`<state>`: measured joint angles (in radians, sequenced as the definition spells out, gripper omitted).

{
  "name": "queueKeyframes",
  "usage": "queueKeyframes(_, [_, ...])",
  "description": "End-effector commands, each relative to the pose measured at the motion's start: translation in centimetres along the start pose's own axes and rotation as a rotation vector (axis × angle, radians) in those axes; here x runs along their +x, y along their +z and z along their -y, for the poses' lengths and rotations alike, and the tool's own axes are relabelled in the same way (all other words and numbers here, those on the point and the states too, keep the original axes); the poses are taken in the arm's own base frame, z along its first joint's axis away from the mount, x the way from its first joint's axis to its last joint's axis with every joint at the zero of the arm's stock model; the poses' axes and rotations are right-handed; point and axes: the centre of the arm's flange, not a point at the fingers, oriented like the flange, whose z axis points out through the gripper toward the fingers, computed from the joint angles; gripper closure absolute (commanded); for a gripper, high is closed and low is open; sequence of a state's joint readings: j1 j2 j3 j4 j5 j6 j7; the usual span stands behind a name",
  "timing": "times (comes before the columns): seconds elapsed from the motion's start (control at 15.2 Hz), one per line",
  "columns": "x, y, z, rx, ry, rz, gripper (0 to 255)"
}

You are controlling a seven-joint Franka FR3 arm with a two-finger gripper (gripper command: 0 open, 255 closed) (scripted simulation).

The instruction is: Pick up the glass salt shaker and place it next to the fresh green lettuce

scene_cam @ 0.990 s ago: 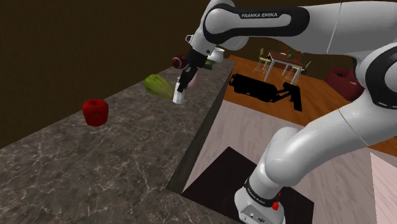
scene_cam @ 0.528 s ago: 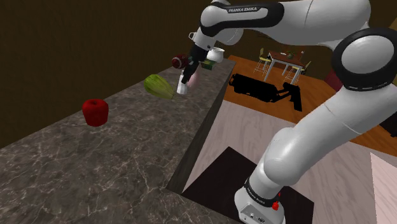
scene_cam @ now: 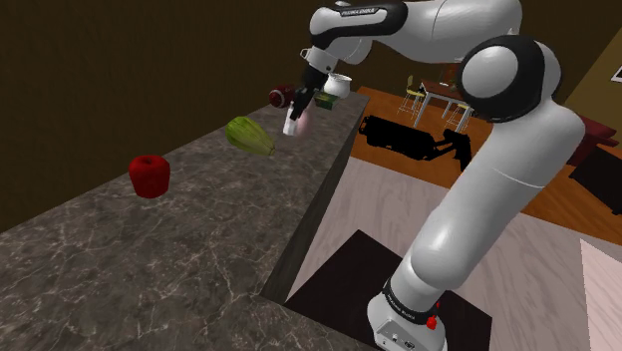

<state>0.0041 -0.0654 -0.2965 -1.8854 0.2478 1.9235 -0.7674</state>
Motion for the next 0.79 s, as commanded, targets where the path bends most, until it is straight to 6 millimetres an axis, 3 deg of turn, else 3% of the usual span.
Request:
queueKeyframes(0.0, [0.6,-0.3,-2.5,-0.001,-0.002,0.000,255])
queueKeyframes(0.4, [2.2,-0.9,-10.3,-0.001,-0.002,0.000,255])
queueKeyframes(0.73, [1.8,1.1,-11.2,-0.001,-0.002,0.000,255])
